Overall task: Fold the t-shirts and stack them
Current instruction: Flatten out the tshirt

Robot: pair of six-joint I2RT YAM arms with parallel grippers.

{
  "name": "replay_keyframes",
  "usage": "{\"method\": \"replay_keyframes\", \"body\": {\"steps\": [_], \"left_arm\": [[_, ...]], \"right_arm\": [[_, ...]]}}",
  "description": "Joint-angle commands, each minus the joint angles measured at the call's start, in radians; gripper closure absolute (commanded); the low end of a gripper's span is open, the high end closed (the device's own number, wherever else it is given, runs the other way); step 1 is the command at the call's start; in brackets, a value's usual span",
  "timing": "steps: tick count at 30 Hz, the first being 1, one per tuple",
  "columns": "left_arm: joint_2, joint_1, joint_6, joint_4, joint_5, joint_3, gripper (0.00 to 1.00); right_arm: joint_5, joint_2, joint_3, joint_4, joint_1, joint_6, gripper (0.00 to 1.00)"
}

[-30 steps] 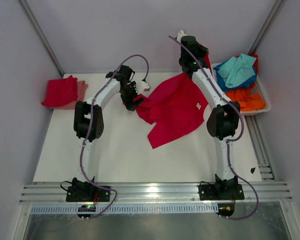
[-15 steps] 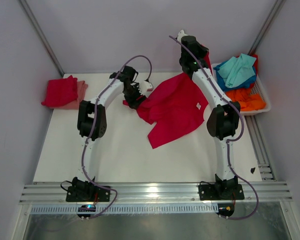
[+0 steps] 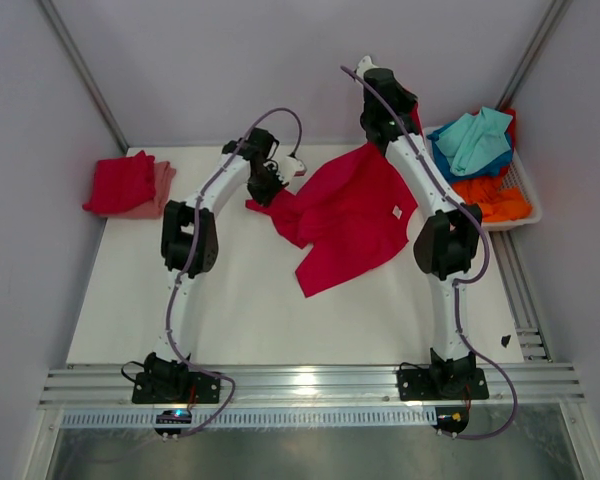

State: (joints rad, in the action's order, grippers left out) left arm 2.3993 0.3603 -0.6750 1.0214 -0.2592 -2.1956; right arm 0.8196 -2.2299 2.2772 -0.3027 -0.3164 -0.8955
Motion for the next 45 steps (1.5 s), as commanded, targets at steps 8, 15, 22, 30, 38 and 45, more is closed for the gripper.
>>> {"method": "replay_keyframes", "body": {"steps": [8,15,22,30,38,45], "left_arm": [[-0.096,-0.011,0.225,-0.259,0.383,-0.168,1.0],[-0.169,-0.03,0.312,-0.379,0.648,-0.145,1.0],[-0.226,-0.043,0.221,-0.431,0.822,-0.164,1.0],[-0.299,-0.049,0.117,-0.515,0.903,-0.153,1.0],[-0.384,-0.05,0.127,-0.491,0.92,-0.181,1.0],[-0.518,-0.05,0.193,-0.425,0.885,-0.133,1.0]], "right_arm": [[-0.022,0.062,0.082,-0.042,0.005,0.11,0.97],[-0.034,0.101,0.126,-0.013,0.011,0.139,0.97],[-0.039,0.162,0.09,0.03,0.011,0.115,0.97],[-0.023,0.202,0.096,0.06,0.011,0.092,0.97],[-0.014,0.289,0.085,0.024,0.01,0.107,0.97],[-0.022,0.41,0.053,-0.026,0.008,0.145,0.97]]}}
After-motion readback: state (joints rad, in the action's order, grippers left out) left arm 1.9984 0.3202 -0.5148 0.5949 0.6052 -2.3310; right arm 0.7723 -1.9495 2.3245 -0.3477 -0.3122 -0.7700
